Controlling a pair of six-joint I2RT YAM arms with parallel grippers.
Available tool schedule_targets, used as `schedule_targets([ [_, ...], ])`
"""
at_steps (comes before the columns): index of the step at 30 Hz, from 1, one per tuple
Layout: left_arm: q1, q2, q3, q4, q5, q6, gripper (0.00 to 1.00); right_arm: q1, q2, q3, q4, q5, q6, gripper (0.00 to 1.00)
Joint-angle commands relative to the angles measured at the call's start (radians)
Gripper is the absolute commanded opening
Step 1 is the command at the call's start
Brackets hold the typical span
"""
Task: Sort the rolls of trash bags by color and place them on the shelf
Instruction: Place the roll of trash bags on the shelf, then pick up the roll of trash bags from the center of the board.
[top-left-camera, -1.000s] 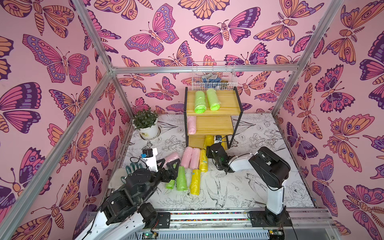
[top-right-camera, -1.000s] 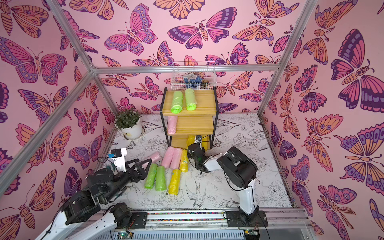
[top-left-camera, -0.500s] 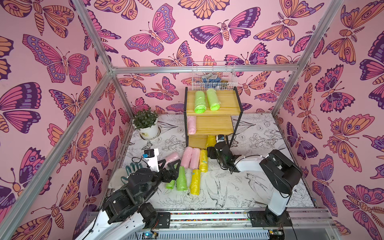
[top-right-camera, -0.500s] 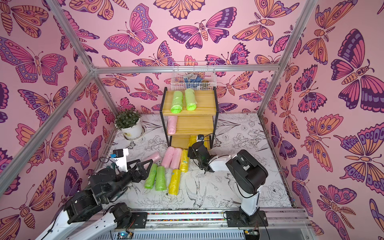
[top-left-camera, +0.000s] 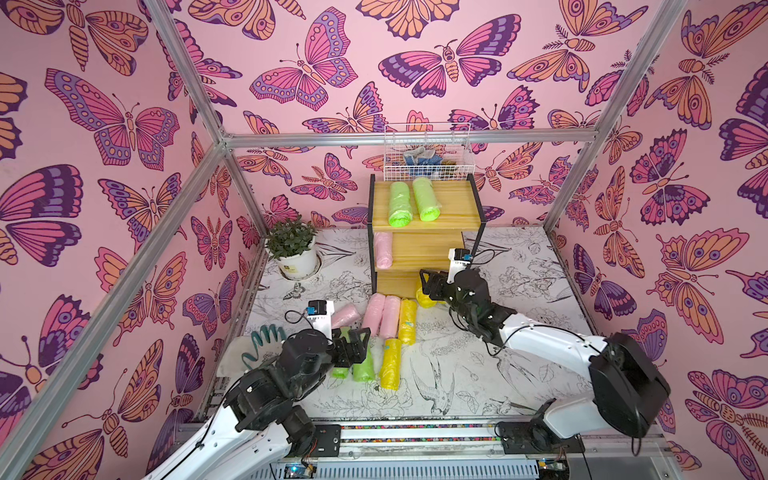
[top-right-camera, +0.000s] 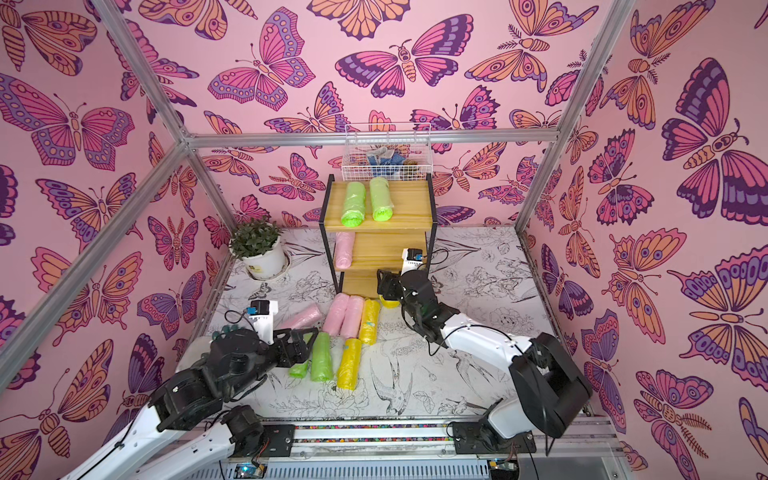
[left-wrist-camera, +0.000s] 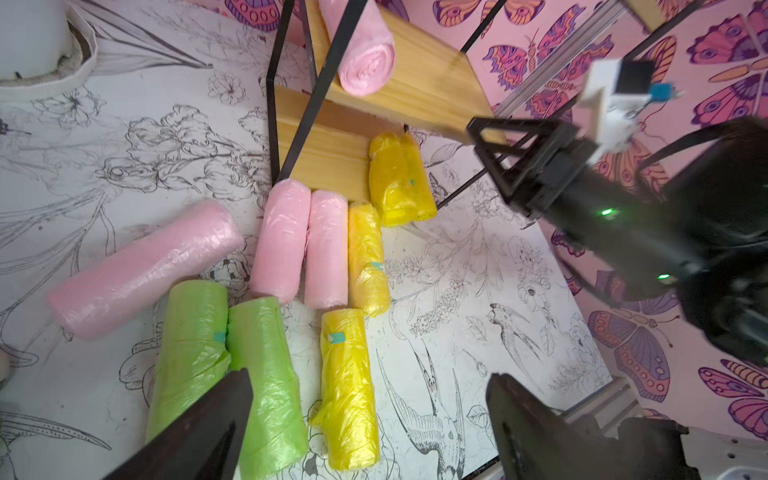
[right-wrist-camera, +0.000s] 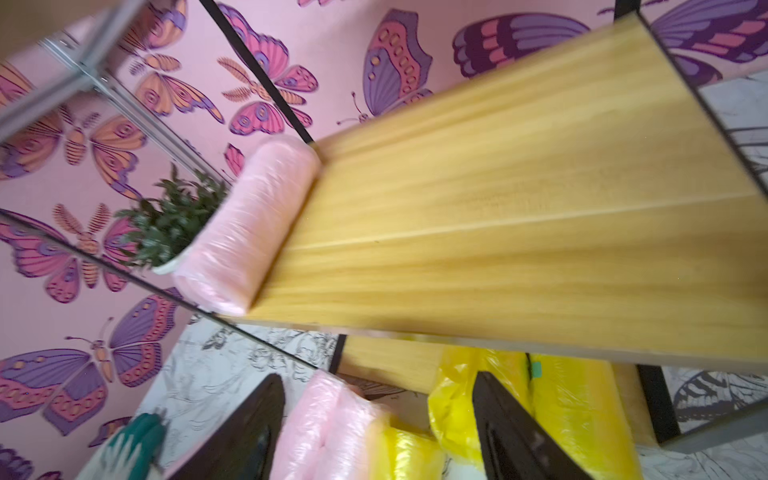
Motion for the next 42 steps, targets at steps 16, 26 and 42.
schedule_targets([
  [16,-0.004,0.506,0.177,-0.025,0.16,0.025,0.89,0.057,-0.578,-0.142,-0.462,0.048,-0.01,0.67],
  [26,-0.001,0.91,0.396,-0.001,0.245,0.083,0.89,0.058,-0.854,-0.183,-0.755,0.086,-0.008,0.7],
  [42,0.0,1.228,0.566,0.029,0.176,0.086,0.84,0.058,-0.995,-0.236,-0.917,0.095,0.011,0.73],
])
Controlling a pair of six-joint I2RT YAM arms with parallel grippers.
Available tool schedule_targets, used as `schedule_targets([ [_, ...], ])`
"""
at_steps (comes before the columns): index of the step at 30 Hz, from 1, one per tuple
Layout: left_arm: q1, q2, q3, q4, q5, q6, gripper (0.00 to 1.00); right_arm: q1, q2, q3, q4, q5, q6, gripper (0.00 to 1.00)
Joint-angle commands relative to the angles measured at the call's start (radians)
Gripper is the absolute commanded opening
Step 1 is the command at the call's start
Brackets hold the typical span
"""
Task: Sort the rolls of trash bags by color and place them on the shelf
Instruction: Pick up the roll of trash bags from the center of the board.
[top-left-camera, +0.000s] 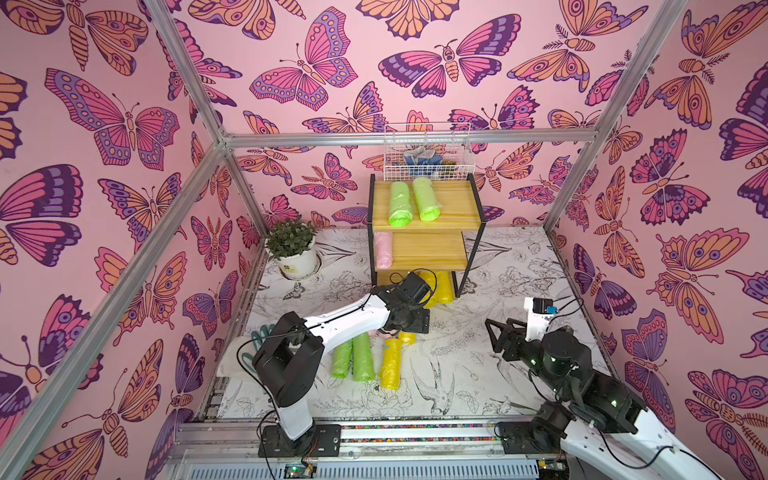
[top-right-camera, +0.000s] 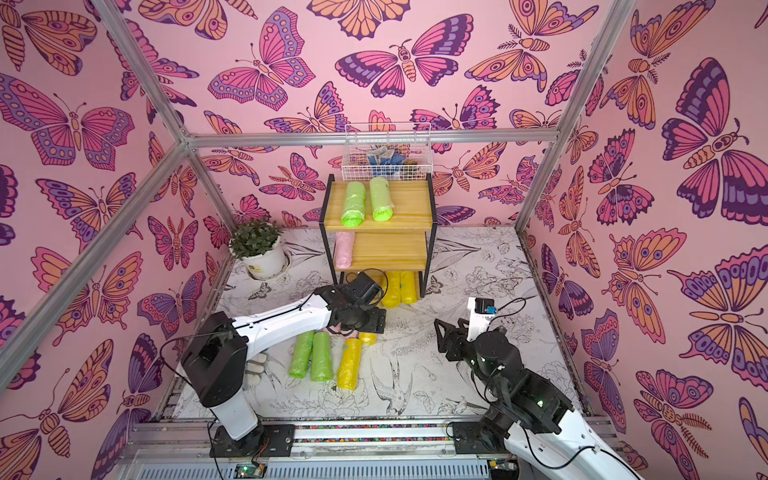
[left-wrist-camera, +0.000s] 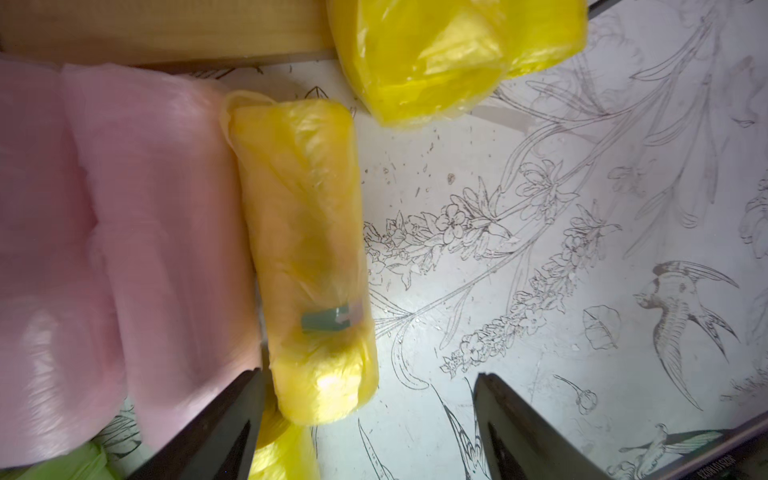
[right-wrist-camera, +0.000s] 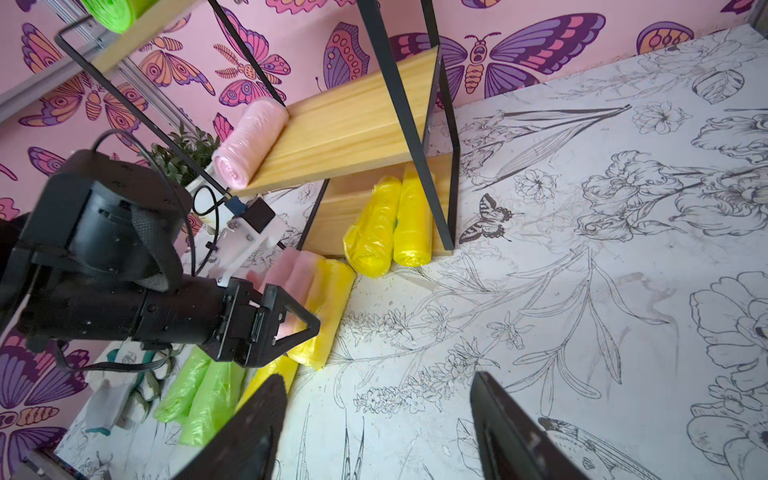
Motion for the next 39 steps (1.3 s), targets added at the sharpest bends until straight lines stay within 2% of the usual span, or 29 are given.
schedule_targets([
  [1,0.0,0.025,0.018,-0.006,-0.028,-0.007,0.84,0.006,-0.01,-0.01,-0.049,-0.002,0.01,0.73],
  [4,0.0,-0.003,-0.014,-0.007,-0.039,-0.034,0.84,0.006,-0.011,-0.009,-0.068,-0.009,0.008,0.73],
  [13,-0.003,-0.267,-0.206,-0.029,-0.039,-0.129,0.84,0.006,0.012,-0.032,-0.055,-0.035,0.01,0.73],
  [16,-0.003,-0.3,-0.217,-0.027,-0.053,-0.125,0.84,0.006,0.038,-0.044,-0.023,-0.051,0.014,0.73],
  [23,-0.001,-0.169,-0.076,-0.025,-0.054,-0.057,0.85,0.006,0.083,-0.046,0.021,-0.063,0.014,0.72],
  [31,-0.001,0.042,0.029,-0.012,-0.098,-0.073,0.75,0.006,0.083,-0.052,0.042,-0.029,0.043,0.7],
  [39,0.008,0.158,0.067,-0.005,-0.169,-0.085,0.68,0.006,0.102,-0.049,0.053,-0.027,0.038,0.7],
])
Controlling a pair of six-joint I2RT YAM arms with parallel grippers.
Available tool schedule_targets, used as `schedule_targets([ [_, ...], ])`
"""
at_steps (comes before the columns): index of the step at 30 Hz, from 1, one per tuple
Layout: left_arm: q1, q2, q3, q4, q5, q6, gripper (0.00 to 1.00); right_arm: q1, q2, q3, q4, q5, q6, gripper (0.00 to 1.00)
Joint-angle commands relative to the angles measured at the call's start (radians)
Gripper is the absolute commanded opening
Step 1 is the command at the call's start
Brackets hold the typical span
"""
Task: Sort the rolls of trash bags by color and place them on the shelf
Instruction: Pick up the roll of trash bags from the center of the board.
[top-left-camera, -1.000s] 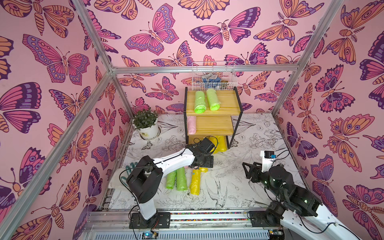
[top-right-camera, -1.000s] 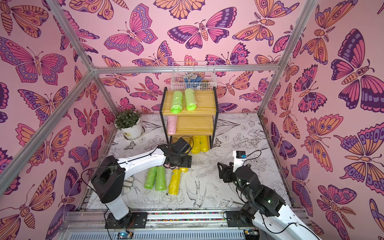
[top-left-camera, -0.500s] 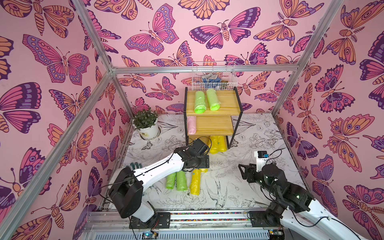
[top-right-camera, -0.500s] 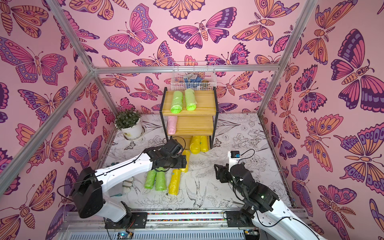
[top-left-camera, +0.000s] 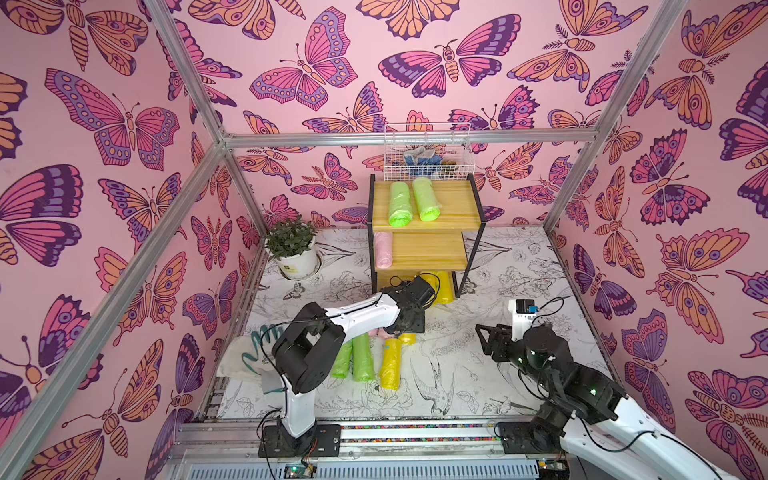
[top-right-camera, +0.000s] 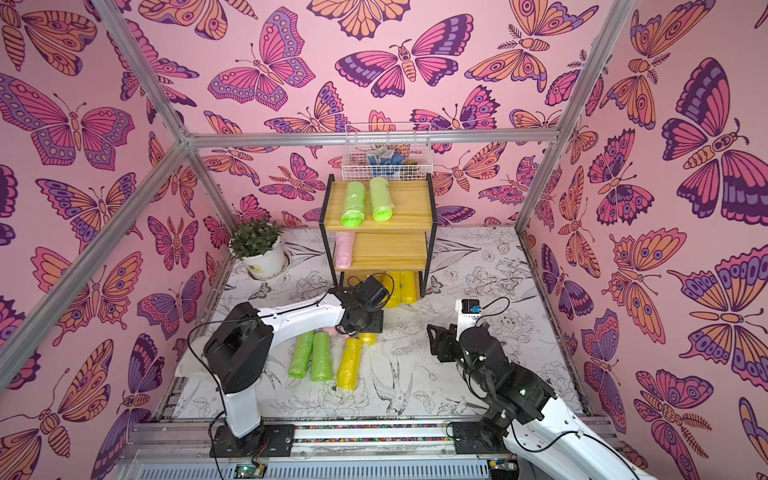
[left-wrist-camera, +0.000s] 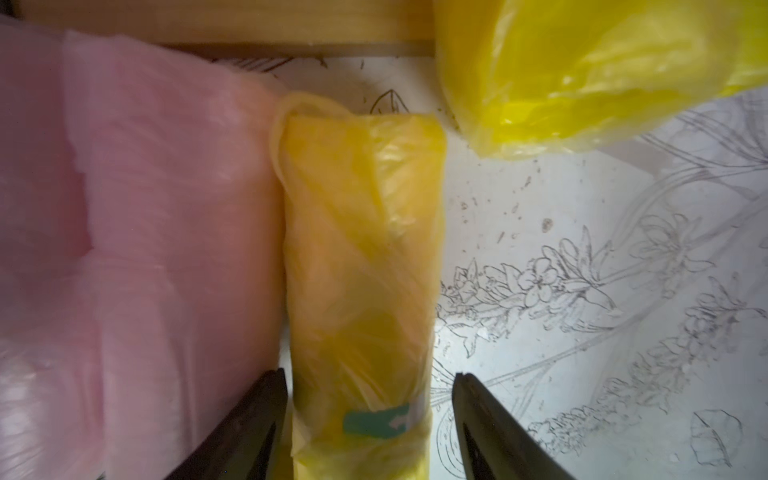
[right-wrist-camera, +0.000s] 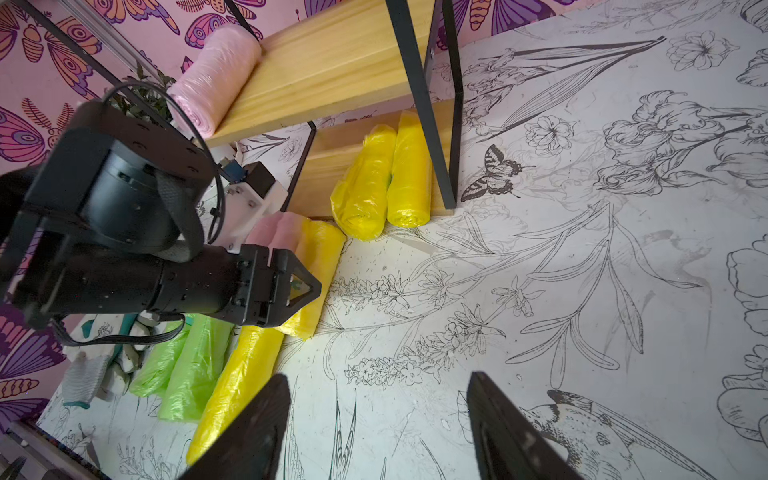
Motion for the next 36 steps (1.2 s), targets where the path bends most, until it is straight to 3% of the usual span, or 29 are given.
schedule_targets([
  [1,0.009,0.044,0.029,0.0,-0.046,0.001,0.67,0.006,0.003,-0.003,0.012,0.019,0.008,0.7],
  [5,0.01,0.089,0.049,0.011,-0.03,-0.002,0.64,0.006,0.005,0.005,0.002,0.025,0.0,0.7],
  [8,0.015,0.101,0.045,0.021,-0.017,-0.026,0.56,0.006,0.006,0.005,-0.006,0.027,-0.002,0.7],
  [13,0.028,0.076,0.011,0.034,-0.003,-0.077,0.27,0.006,0.005,0.003,-0.012,0.023,0.002,0.7],
  [16,0.027,0.023,-0.018,0.04,-0.009,-0.098,0.0,0.006,0.01,0.012,-0.02,0.026,0.006,0.7],
  [23,0.008,-0.274,-0.147,0.144,0.014,-0.144,0.0,0.006,0.055,0.112,-0.088,0.05,-0.002,0.69],
  [28,0.003,-0.588,-0.352,0.378,0.083,-0.227,0.0,0.007,0.1,0.189,-0.09,-0.009,0.044,0.76],
  [32,0.0,-0.807,-0.508,0.556,0.114,-0.304,0.0,0.01,0.156,0.211,0.001,-0.169,0.139,0.83],
  [36,-0.003,-0.953,-0.636,0.708,0.126,-0.393,0.0,0.052,0.212,0.178,0.222,-0.31,0.282,0.89],
])
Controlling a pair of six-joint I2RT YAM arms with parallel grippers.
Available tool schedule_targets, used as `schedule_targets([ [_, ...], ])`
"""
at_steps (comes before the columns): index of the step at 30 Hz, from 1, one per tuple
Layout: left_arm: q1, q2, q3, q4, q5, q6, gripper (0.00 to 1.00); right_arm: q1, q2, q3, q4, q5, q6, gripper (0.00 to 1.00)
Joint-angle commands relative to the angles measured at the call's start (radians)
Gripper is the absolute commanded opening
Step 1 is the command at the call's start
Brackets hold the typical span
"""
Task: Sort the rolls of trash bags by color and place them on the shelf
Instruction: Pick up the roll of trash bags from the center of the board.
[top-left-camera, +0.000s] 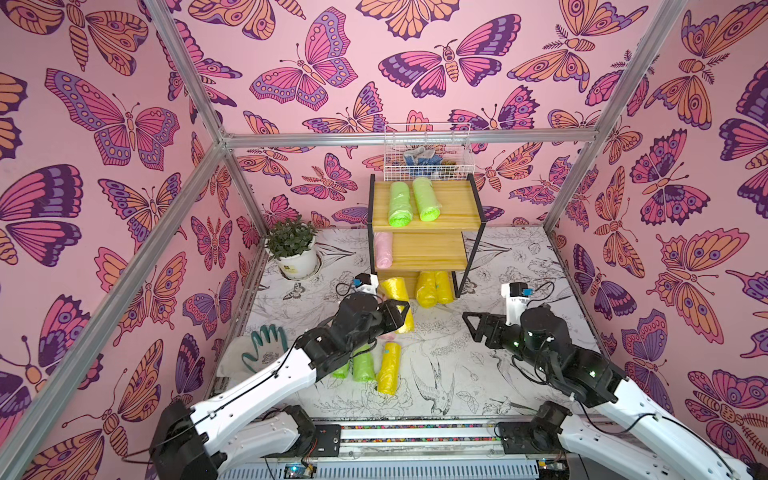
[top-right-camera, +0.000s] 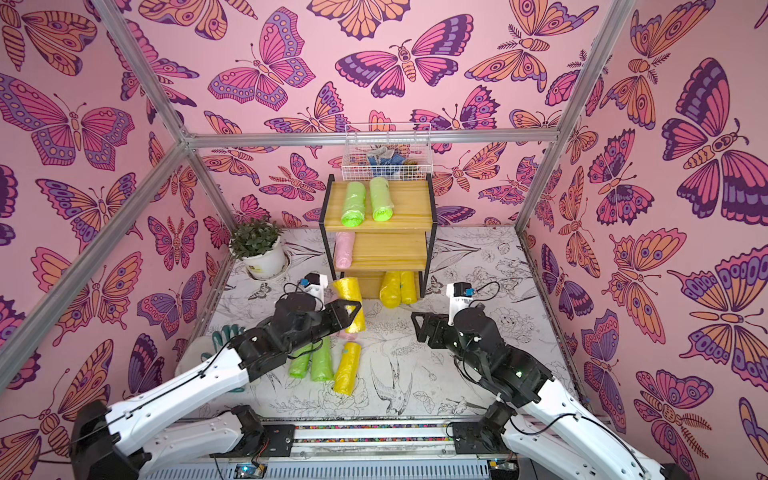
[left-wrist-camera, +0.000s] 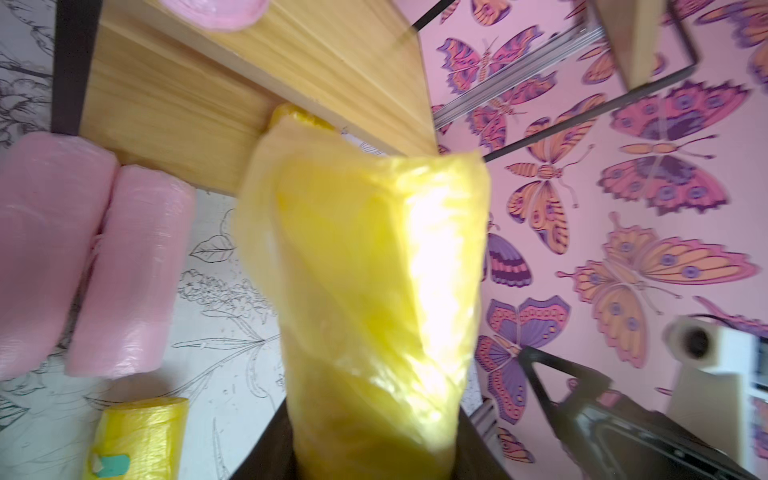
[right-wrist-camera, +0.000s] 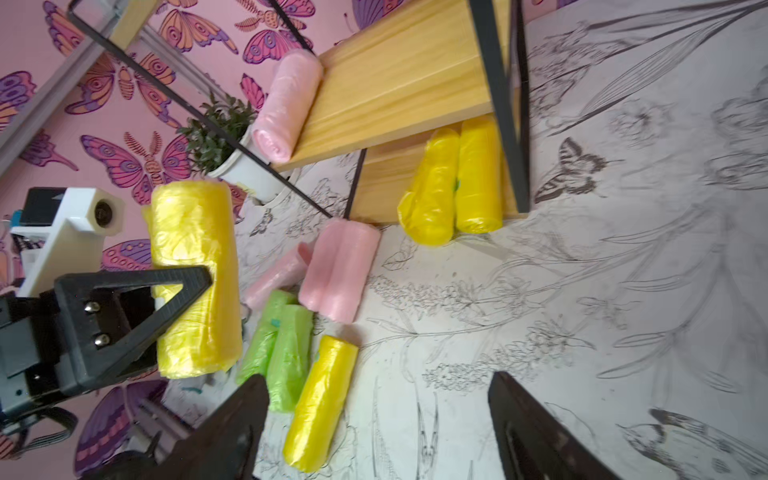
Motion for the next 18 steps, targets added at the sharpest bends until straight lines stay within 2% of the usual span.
schedule_targets([
  [1,-0.006,-0.083,-0.086,0.196,0.022,-0.102,0.0,0.05,0.031,-0.019,0.221,-0.144,0.155,0.9],
  [3,-0.009,-0.131,-0.114,0.222,0.01,-0.134,0.0,0.087,0.049,-0.037,0.324,-0.144,0.204,1.0],
  [8,-0.036,-0.167,-0.122,0.221,-0.019,-0.175,0.0,0.169,0.137,-0.028,0.46,-0.163,0.245,0.99],
  [10,-0.052,-0.167,-0.119,0.224,-0.036,-0.181,0.0,0.188,0.183,-0.037,0.521,-0.187,0.28,0.97],
  [14,-0.074,-0.17,-0.125,0.251,-0.067,-0.207,0.0,0.232,0.263,-0.117,0.787,-0.192,0.387,0.84],
  [18,-0.078,-0.196,-0.149,0.256,-0.091,-0.256,0.0,0.274,0.294,-0.104,0.802,-0.145,0.383,0.84],
])
